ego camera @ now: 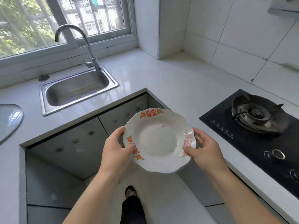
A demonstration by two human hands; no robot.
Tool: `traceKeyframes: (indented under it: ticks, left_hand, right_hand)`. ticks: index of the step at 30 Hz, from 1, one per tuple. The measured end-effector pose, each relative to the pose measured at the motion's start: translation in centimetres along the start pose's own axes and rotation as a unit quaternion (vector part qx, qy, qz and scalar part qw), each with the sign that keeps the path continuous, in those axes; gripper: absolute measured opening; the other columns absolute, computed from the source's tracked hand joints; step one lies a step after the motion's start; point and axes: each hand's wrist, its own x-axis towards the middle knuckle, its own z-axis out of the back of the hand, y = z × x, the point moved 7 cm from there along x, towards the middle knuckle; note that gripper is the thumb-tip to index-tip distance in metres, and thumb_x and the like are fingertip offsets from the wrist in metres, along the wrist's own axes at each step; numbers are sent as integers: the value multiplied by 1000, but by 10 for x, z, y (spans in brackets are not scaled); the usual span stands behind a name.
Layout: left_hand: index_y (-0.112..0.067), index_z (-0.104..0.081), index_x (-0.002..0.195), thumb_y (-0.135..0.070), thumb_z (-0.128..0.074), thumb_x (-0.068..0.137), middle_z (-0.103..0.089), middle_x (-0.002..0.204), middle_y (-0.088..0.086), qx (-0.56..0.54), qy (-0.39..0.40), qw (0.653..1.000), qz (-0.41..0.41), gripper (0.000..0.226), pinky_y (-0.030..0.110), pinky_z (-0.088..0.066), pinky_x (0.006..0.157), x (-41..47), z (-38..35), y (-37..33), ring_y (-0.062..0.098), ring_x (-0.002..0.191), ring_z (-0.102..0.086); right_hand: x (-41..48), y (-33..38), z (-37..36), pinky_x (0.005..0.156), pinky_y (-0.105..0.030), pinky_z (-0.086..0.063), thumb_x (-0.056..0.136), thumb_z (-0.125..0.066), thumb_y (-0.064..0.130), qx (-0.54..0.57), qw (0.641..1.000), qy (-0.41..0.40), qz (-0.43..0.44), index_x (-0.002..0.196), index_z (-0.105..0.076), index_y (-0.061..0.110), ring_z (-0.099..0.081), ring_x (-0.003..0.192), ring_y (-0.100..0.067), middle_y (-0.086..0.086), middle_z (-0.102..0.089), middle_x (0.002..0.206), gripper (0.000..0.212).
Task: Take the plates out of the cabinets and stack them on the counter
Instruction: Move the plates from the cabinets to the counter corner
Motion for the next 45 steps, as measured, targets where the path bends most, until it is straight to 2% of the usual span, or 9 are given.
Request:
traceKeyframes:
  ticks: [7,12,15,18,26,29,34,39,45]
  left_hand:
    - [-30,-55,118,0,-62,77,-58,92,-26,-2,25,1000,4,51,20,-52,66,151,10,-14,4,77,-66]
    - [-23,-55,124,4,-60,76,-59,100,-21,0,67,998,-18,55,31,-54,79,253,14,-44,11,94,-63]
    - [-22,-54,126,4,-58,77,-56,110,-17,9,91,996,-22,56,28,-52,75,300,-1,-56,16,92,-66]
    - [-22,-55,125,3,-58,76,-56,117,-13,20,120,992,-28,56,31,-53,80,333,-23,-64,17,95,-65]
    - [-25,-56,122,0,-57,74,-61,118,-13,26,135,990,-32,55,39,-58,78,421,-87,-90,17,89,-67]
    - [-24,-53,127,1,-57,76,-58,122,-12,38,122,992,-25,57,32,-54,79,456,-104,-101,15,89,-66]
    - [-25,-49,130,-1,-58,76,-54,130,-10,49,112,992,-6,60,44,-52,93,512,-126,-106,24,110,-60]
    - [-23,-48,132,-1,-59,78,-53,131,-8,67,120,991,6,60,38,-55,85,559,-150,-114,24,107,-60]
    - [-24,-51,128,0,-57,76,-57,123,-10,66,182,981,-14,58,22,-50,59,620,-197,-132,20,95,-65]
  right_hand:
    - [121,32,-66,65,-12,-54,76,-64,-13,11,999,-33,6,109,-59,28,-66,80,9,20,-66,99,52]
    - [192,60,-102,73,-15,-55,77,-66,-8,20,998,-63,-6,112,-58,30,-65,86,8,18,-64,108,52]
    - [227,67,-105,78,-22,-55,76,-68,-6,16,995,-97,-15,121,-58,24,-66,93,0,13,-65,113,54]
    - [256,68,-99,82,-35,-56,76,-67,-7,20,992,-118,-31,110,-60,32,-66,95,-9,19,-65,108,52]
    - [356,79,-77,66,-25,-55,77,-64,-9,24,991,-129,-37,101,-58,36,-66,79,-1,29,-61,93,51]
    - [400,87,-72,64,-25,-55,77,-64,-8,20,992,-116,-38,91,-58,41,-67,74,0,31,-62,88,52]
    - [465,95,-75,67,-27,-56,76,-65,-7,18,994,-95,-45,94,-59,39,-67,74,1,29,-63,88,50]
    - [514,94,-72,72,-33,-58,75,-65,-8,13,992,-108,-67,87,-60,40,-68,72,0,31,-65,82,50]
    - [561,94,-57,73,-33,-55,75,-62,-12,19,981,-177,-83,78,-56,39,-63,72,0,29,-63,72,52]
